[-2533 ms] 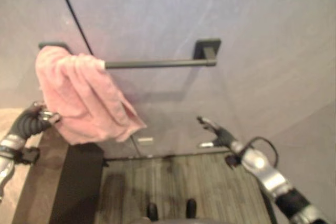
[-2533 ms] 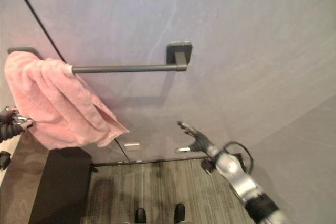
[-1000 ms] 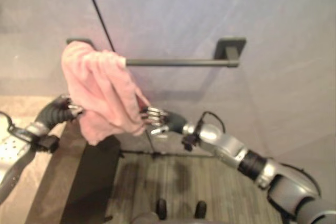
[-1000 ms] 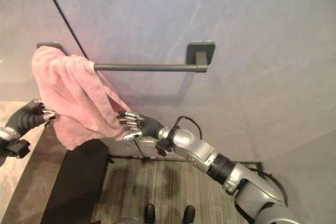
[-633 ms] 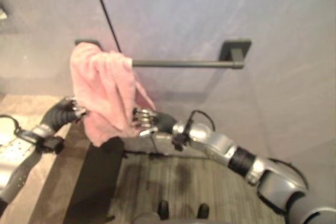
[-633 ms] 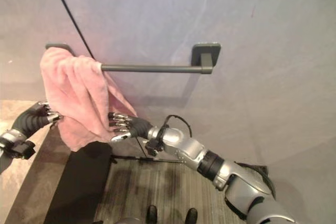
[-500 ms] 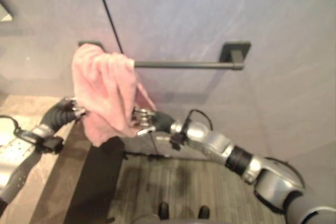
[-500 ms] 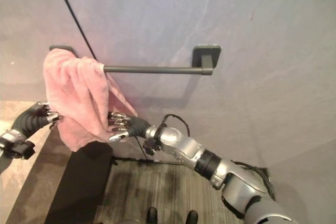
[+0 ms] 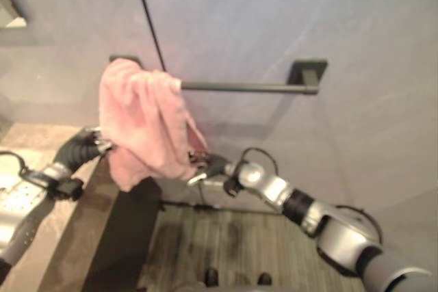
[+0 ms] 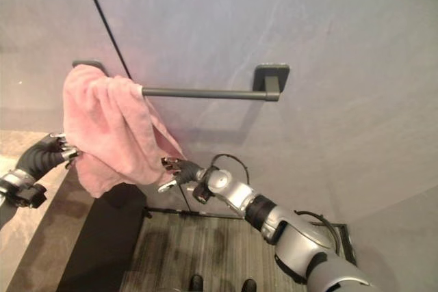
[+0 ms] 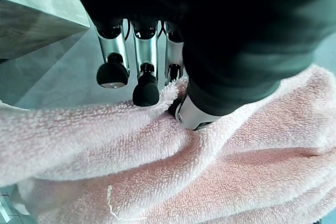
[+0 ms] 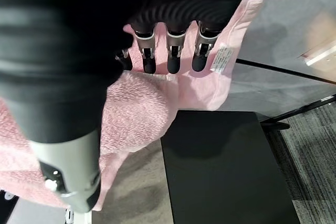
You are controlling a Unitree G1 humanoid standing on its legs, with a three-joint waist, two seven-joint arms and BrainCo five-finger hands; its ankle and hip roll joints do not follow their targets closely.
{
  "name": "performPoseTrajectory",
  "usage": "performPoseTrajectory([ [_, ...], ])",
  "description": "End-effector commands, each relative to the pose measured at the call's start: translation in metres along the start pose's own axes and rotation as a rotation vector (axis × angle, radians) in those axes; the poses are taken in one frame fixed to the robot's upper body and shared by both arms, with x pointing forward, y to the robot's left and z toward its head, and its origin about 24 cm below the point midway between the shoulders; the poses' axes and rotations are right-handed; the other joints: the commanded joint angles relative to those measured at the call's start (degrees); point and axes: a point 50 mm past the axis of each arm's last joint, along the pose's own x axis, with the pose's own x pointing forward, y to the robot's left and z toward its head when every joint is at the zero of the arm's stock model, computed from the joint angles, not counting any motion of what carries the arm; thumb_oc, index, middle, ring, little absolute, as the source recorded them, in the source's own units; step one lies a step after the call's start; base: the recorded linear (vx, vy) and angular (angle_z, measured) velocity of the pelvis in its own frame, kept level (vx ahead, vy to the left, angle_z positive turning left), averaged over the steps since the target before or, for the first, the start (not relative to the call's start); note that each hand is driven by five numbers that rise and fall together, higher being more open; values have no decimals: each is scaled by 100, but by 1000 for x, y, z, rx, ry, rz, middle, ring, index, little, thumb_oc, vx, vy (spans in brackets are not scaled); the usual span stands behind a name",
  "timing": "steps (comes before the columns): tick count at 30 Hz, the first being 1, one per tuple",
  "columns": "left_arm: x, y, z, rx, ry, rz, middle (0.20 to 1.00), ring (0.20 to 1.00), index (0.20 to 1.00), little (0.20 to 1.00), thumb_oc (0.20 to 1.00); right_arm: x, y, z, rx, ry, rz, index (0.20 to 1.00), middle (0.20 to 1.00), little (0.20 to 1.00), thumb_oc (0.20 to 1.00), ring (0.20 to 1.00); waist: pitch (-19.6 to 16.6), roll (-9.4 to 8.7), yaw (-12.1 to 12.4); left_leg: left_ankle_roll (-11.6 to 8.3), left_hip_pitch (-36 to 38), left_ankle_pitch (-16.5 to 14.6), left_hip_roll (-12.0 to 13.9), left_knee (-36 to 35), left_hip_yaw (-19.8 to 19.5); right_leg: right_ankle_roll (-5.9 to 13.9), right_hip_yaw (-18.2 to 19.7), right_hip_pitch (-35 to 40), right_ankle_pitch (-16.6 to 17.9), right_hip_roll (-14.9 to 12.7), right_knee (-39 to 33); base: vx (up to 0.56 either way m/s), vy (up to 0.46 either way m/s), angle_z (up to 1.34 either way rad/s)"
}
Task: Put brush and paste in cup on sink, flatten towel.
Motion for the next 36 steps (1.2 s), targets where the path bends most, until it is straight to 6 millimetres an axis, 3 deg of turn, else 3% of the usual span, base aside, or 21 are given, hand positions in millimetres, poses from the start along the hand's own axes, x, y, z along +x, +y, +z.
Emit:
performPoseTrajectory([
  [1, 10, 15, 38, 81, -135, 34, 200, 200, 200, 200, 200, 17, 7, 54, -12, -175, 44, 1000, 1000, 1000, 1000, 1000, -46, -318, 55, 248, -85, -340, -181, 65, -286, 525, -369, 442, 92, -645, 35, 31, -19, -2],
  [12, 13, 15, 39, 77, -148, 44, 200, 200, 200, 200, 200, 14, -8, 87, 56, -295, 2, 1000, 1000, 1000, 1000, 1000, -77, -332, 71, 247, -61, -344, -172, 65, -296, 520, -382, 473, 47, -627, 35, 0, 0, 0],
  [25, 7, 18, 19, 48, -111, 97, 200, 200, 200, 200, 200, -9, -23, 129, 18, -528, -69, 1000, 1000, 1000, 1000, 1000, -85, -309, 23, 294, 45, -404, -184, 65, -243, 534, -355, 548, 50, -641, 35, 0, 0, 0],
  [33, 8, 18, 15, 31, -112, 111, 200, 200, 200, 200, 200, -14, -25, 139, 52, -601, -108, 1000, 1000, 1000, 1000, 1000, -100, -289, 14, 295, 27, -403, -181, 65, -235, 523, -344, 519, 30, -648, 35, 0, 0, 0],
  [34, 8, 17, 15, 30, -112, 110, 200, 200, 200, 200, 200, -12, -20, 140, 62, -604, -88, 743, 743, 743, 743, 743, -96, -289, 14, 296, 19, -402, -179, 65, -231, 519, -337, 510, 32, -646, 35, 0, 0, 0],
  [35, 8, 17, 14, 30, -112, 110, 200, 200, 200, 200, 200, -12, -20, 140, 62, -604, -88, 708, 708, 708, 708, 708, -96, -289, 14, 296, 19, -402, -179, 65, -231, 519, -337, 510, 32, -646, 35, 0, 0, 0],
  [36, 8, 17, 15, 31, -114, 110, 200, 200, 200, 200, 200, -12, -19, 140, 63, -602, -84, 542, 542, 542, 542, 542, -93, -289, 16, 296, 16, -400, -179, 65, -231, 519, -336, 506, 38, -645, 35, 0, 0, 0],
])
